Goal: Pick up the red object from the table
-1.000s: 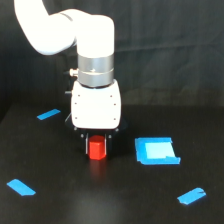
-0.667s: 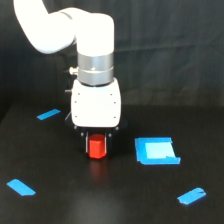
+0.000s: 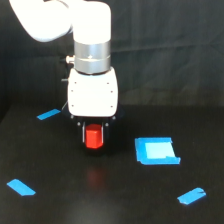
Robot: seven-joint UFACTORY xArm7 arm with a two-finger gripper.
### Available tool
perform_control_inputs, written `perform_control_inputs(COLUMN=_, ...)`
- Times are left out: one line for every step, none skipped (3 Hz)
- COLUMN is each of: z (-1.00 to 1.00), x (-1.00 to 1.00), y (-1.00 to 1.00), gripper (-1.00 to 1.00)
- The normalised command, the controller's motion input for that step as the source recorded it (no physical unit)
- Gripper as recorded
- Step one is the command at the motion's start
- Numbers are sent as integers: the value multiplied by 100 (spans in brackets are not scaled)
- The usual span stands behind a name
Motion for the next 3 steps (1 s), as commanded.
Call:
perform_control_inputs(z=100, x=10, y=1, gripper=-100)
perform_control_inputs(z=98, x=23, y=-3, gripper=-100)
perform_control_inputs(z=89, x=29, y=-14, gripper=-96)
